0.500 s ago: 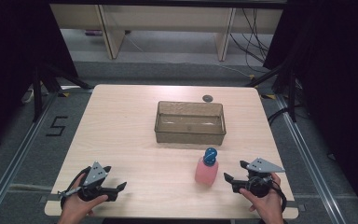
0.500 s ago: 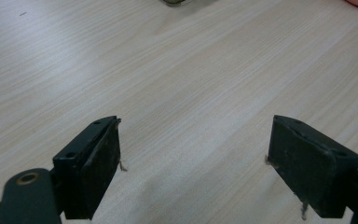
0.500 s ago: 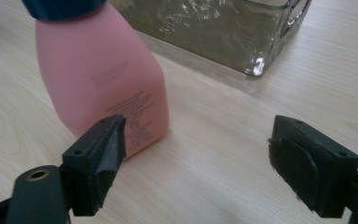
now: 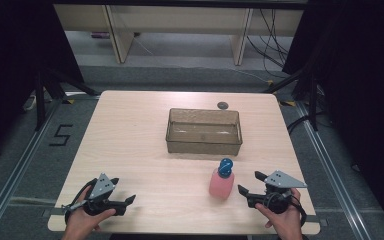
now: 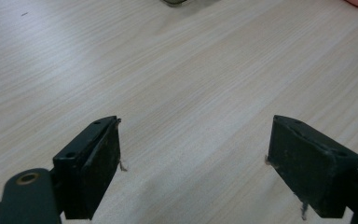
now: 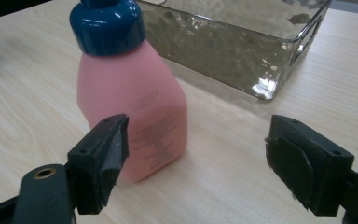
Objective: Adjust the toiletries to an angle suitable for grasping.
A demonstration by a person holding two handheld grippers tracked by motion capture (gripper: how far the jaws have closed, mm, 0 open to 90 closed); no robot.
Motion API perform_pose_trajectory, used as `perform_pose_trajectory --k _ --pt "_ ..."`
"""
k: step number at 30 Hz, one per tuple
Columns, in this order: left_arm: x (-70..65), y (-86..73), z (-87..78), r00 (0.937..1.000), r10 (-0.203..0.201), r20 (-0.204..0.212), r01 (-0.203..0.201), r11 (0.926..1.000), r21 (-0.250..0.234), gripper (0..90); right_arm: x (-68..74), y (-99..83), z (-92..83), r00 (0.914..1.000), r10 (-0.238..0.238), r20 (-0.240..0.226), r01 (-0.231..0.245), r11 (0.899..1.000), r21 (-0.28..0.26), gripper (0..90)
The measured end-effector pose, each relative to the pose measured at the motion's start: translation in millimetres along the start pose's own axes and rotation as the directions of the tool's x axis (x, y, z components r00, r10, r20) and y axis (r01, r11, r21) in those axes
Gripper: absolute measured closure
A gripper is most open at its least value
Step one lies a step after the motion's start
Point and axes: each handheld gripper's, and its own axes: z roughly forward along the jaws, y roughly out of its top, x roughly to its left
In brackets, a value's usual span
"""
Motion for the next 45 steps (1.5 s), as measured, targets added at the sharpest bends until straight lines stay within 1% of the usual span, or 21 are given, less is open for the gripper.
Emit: perform_pose_trajectory --k 2,6,7,9,15,16,17,18,19,20,21,22,24,25,30,32,35,39,40,42,45 --pt "-0.9 -0.3 -0.4 1.0 -0.008 0.003 0.008 1.0 0.005 16.6 0.0 0.8 -0.4 0.9998 -0.02 0.005 0.02 1.0 -0.008 22.0" --pt "-1.7 0.0 0.2 0.9998 -0.017 0.007 0.017 0.9998 -0.003 16.6 2.8 2.3 -1.0 0.9997 -0.025 -0.001 0.025 0.999 -0.023 22.2" --pt "-1.8 -0.1 0.4 0.9998 -0.019 0.004 0.019 0.9998 -0.005 16.6 5.9 2.4 -1.1 1.0 0.003 -0.009 -0.004 1.0 -0.022 22.2" --pt "-0.6 -0.1 -0.4 1.0 -0.004 0.006 0.004 1.0 0.008 16.6 5.5 4.2 -1.2 0.9997 -0.016 -0.018 0.015 1.0 -0.024 22.3" --pt "-1.8 -0.3 0.3 0.9998 -0.021 0.003 0.021 0.9998 -0.006 16.6 10.0 7.6 -1.6 0.9996 -0.021 -0.02 0.02 0.999 -0.047 22.8" --pt "-1.1 -0.3 -0.3 0.9999 -0.011 0.001 0.011 0.9999 0.003 16.6 11.6 7.6 -1.8 0.9998 -0.012 -0.016 0.012 0.999 -0.039 22.8" --pt "-0.9 -0.3 -0.5 1.0 -0.009 0.002 0.009 0.9999 0.005 16.6 10.7 8.5 -0.7 0.9989 -0.04 -0.023 0.039 0.998 -0.051 22.9" --pt "-0.9 -0.3 -0.4 0.9999 -0.011 0.001 0.011 0.9999 0.004 16.6 12.0 9.2 -1.4 0.9991 -0.037 -0.018 0.036 0.998 -0.044 22.9" --pt "1.0 0.2 -0.2 0.9999 0.013 -0.006 -0.013 0.9999 0.003 16.6 14.0 9.4 -1.3 0.9994 -0.023 -0.026 0.022 0.999 -0.042 22.9" --pt "-0.1 -0.1 -0.1 1.0 -0.003 -0.003 0.003 1.0 0.0 16.6 13.0 10.2 -0.8 0.9986 -0.046 -0.025 0.045 0.998 -0.05 22.9" --pt "-0.9 -0.4 -0.5 0.9999 -0.014 0.001 0.014 0.9999 0.003 16.6 14.1 10.6 -0.8 0.999 -0.034 -0.031 0.032 0.998 -0.045 22.9" --pt "-0.9 -0.4 -0.7 0.9999 -0.015 0.001 0.015 0.9999 0.003 16.6 14.5 11.7 0.0 0.9982 -0.054 -0.027 0.052 0.997 -0.064 22.9" --pt "-0.7 -0.3 -0.8 0.9999 -0.014 0.001 0.014 0.9999 0.003 16.6 16.9 11.8 -1.3 0.9991 -0.027 -0.033 0.026 0.999 -0.043 22.9" --pt "-0.8 -0.3 -0.8 0.9999 -0.014 0.001 0.014 0.9999 0.003 16.6 15.6 12.7 -0.6 0.998 -0.057 -0.027 0.056 0.997 -0.051 22.9" --pt "-0.7 -0.5 -0.9 0.9999 -0.013 0.0 0.013 0.9999 0.002 16.6 19.4 14.4 1.7 0.9975 -0.057 -0.041 0.055 0.997 -0.06 22.9" --pt "-2.3 -0.6 0.2 0.9992 -0.039 -0.003 0.039 0.9991 -0.018 16.6 20.6 15.4 2.6 0.9971 -0.064 -0.042 0.061 0.996 -0.065 22.9" --pt "-2.4 -0.6 0.0 0.9992 -0.04 -0.002 0.04 0.999 -0.019 16.6 21.6 17.3 4.3 0.995 -0.091 -0.042 0.088 0.994 -0.07 22.9" --pt "-2.6 -0.6 0.3 0.9992 -0.04 -0.002 0.04 0.999 -0.019 16.6 23.4 18.9 6.0 0.9942 -0.097 -0.046 0.093 0.992 -0.085 22.9" --pt "-2.3 -0.8 0.2 0.9993 -0.037 0.0 0.037 0.9992 -0.016 16.7 25.6 20.0 6.3 0.9943 -0.086 -0.063 0.081 0.993 -0.081 23.0" --pt "-2.6 -0.6 0.1 0.9992 -0.041 -0.002 0.041 0.999 -0.019 16.6 27.2 20.0 5.9 0.9956 -0.072 -0.059 0.068 0.995 -0.075 23.0" --pt "-2.5 -0.7 0.0 0.9992 -0.04 -0.003 0.04 0.999 -0.019 16.6 27.3 21.5 8.2 0.9934 -0.096 -0.063 0.089 0.991 -0.098 23.5"
